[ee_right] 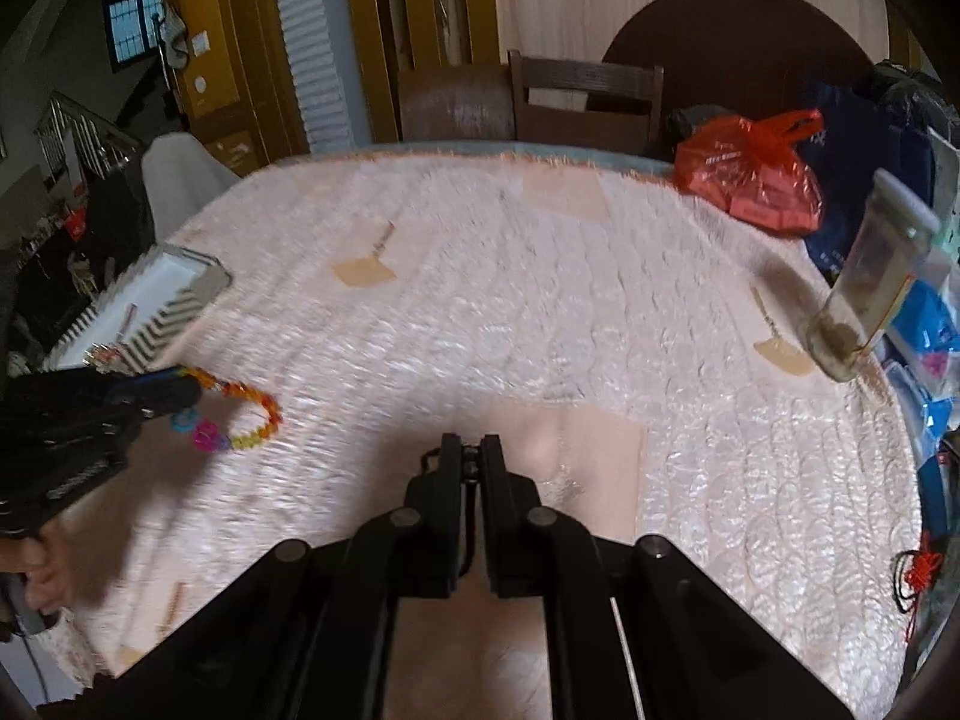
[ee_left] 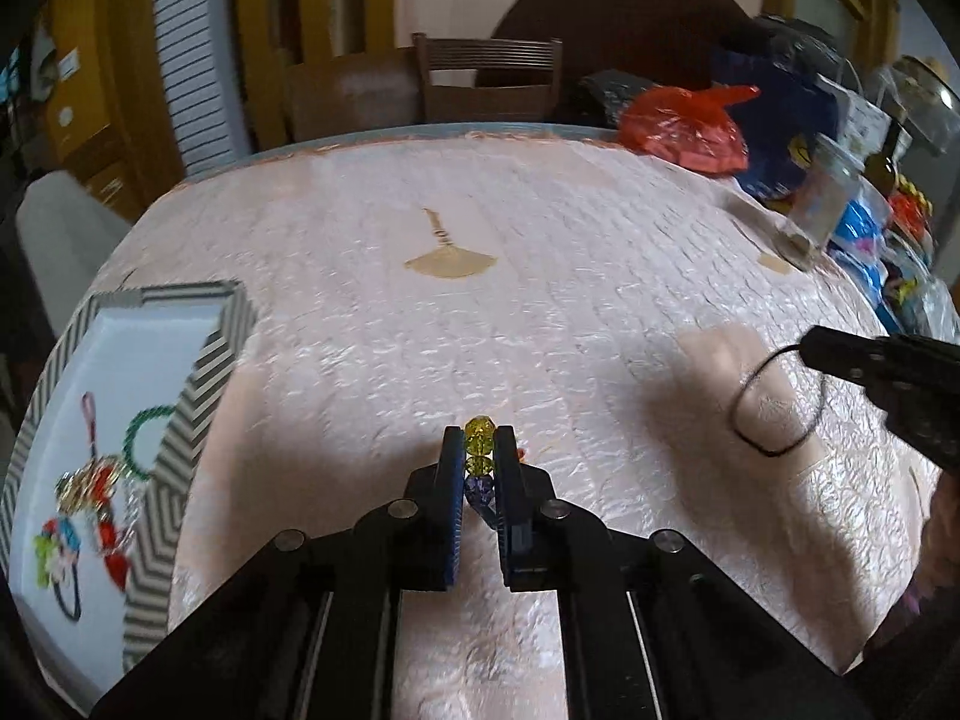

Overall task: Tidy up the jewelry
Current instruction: 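Lift the rainbow link bracelet with the left tool while the right tool holds the black hair tie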

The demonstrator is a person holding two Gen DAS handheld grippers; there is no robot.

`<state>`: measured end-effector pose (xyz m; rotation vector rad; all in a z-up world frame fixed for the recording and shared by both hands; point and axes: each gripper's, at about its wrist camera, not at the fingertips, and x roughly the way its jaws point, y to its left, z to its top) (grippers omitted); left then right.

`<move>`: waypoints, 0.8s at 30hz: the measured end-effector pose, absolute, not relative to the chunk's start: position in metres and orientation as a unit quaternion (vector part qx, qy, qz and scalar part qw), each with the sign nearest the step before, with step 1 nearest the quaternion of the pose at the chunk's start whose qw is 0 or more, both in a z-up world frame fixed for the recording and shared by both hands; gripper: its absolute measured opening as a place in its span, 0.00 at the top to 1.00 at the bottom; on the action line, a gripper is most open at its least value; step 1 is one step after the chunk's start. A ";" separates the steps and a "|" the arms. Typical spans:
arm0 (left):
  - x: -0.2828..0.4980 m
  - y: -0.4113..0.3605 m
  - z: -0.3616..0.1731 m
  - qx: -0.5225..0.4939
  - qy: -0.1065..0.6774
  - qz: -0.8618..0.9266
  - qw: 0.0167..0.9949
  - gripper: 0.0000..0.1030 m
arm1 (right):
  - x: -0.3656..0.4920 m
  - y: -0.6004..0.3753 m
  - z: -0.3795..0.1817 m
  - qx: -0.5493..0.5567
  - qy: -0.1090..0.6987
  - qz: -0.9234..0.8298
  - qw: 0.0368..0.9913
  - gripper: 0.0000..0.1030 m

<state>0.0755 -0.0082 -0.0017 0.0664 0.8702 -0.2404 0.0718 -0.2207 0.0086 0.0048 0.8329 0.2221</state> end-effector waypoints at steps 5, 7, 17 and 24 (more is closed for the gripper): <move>0.061 0.002 0.010 0.039 0.415 -0.081 0.906 0.71 | 0.048 -0.226 0.027 0.036 0.387 0.089 0.917 0.94; 0.052 0.008 0.015 0.036 0.414 -0.068 0.907 0.71 | 0.039 -0.229 0.031 0.050 0.383 0.076 0.919 0.94; 0.020 0.028 0.025 0.026 0.409 -0.046 0.911 0.71 | 0.018 -0.232 0.042 0.086 0.355 0.045 0.930 0.94; 0.019 0.034 0.025 0.024 0.410 -0.037 0.911 0.71 | 0.024 -0.214 0.039 0.065 0.352 0.046 0.932 0.94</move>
